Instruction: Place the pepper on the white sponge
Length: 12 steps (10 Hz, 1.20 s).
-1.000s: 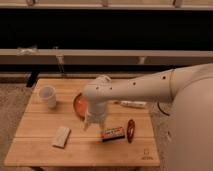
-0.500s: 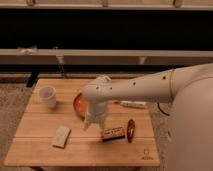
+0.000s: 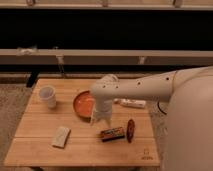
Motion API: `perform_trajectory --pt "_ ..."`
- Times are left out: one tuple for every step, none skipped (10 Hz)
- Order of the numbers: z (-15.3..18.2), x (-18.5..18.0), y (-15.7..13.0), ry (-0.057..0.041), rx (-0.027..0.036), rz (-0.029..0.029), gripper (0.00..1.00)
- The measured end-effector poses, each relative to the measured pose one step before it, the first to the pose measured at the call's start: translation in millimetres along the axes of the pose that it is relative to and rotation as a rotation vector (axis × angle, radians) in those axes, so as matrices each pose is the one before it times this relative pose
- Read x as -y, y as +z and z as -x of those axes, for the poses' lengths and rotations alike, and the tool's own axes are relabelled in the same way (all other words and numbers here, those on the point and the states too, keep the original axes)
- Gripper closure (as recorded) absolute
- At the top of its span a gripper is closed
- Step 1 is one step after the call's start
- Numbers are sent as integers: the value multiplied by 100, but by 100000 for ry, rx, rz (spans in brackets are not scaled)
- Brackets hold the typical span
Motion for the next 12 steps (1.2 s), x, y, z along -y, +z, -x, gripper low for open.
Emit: perform_trajectory --pt "1262 1369 684 1654 297 -806 35" --pt "1265 1885 712 2217 329 -1763 35" --pt "1010 1812 797 2562 -249 -749 35" --pt "668 1357 243 2446 51 -36 35" --pt "487 1408 -13 3043 211 144 35" --pt "418 1372 -106 2989 270 204 35" --pt "345 1077 -128 2439 495 528 35" --pt "225 1012 -77 2240 238 295 35" --pt "161 751 4 1800 228 21 35" --pt "10 153 200 1207 -12 -159 35" --pt "42 660 498 1357 -270 -709 35" --pt "-37 910 532 1597 -618 -988 35"
